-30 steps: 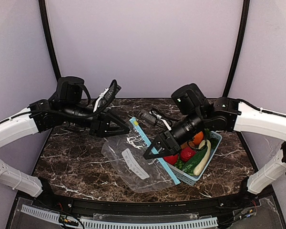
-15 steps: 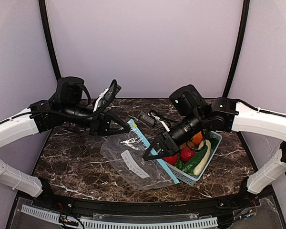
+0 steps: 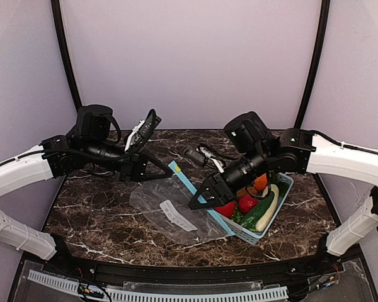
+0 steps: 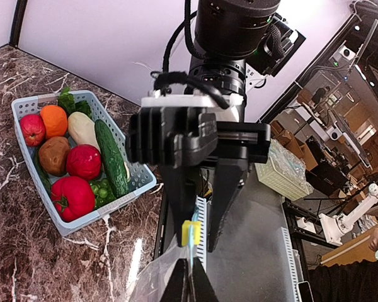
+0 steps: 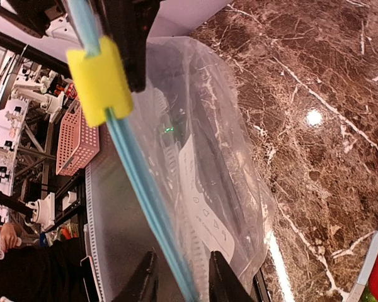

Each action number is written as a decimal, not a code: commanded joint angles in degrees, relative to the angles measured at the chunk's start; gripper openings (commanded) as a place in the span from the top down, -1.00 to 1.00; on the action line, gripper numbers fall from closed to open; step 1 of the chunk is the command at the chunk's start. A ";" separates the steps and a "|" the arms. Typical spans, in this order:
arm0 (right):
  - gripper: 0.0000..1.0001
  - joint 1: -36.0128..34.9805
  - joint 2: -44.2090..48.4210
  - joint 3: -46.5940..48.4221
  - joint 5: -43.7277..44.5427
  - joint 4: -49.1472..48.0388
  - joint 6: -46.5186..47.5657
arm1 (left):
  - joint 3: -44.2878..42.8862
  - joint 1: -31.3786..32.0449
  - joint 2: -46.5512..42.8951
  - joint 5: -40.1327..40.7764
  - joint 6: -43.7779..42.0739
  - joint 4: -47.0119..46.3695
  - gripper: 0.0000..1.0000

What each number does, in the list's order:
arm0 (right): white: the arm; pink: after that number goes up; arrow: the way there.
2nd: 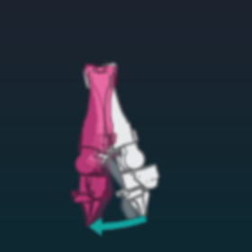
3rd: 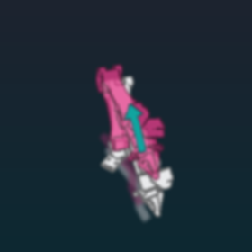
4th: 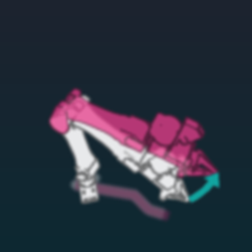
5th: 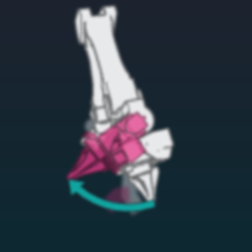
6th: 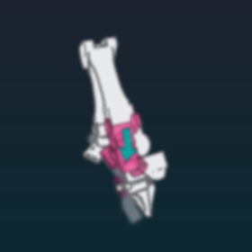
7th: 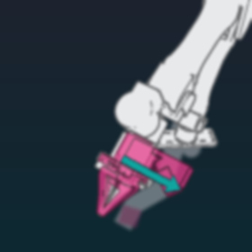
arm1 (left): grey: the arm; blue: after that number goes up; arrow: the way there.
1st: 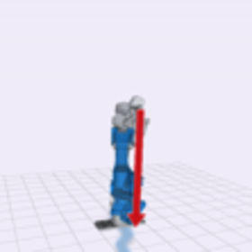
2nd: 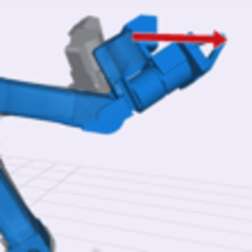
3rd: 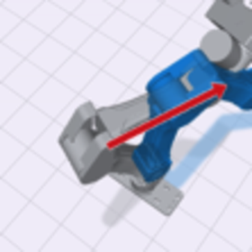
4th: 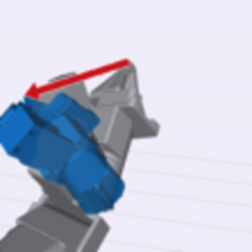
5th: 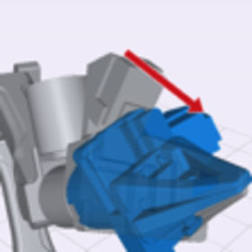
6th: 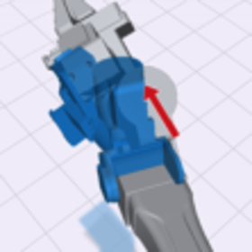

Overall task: Place the food in the zip-top bag and seal the zipper
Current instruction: Pass from the right arm to the left, then hold the zipper from the zipper food storage bag.

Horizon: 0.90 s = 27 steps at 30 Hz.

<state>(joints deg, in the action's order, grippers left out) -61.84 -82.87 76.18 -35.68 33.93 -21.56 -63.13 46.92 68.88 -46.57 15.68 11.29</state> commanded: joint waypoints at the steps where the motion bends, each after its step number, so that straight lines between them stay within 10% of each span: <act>1: 0.29 -0.27 3.80 0.36 6.07 -3.39 -0.96 | 1.95 0.21 -1.67 -1.03 0.48 -1.09 0.99; 5: -0.17 -0.10 6.81 -2.27 9.15 -9.18 -2.72 | 3.11 0.25 -2.13 -1.64 1.30 -2.14 0.99; 10: -0.24 0.31 8.41 -4.60 13.30 -17.04 -4.49 | 3.70 0.26 -2.18 -2.42 1.99 -2.72 0.99; 27: 0.57 0.16 1.54 -0.23 5.71 -21.06 -2.61 | 4.88 0.28 -2.95 -2.39 2.73 -2.56 0.99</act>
<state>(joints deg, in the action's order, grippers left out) -61.71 -81.34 74.00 -27.75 16.21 -24.71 -59.51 46.92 67.37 -48.01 18.24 9.85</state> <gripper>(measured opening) 0.235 0.008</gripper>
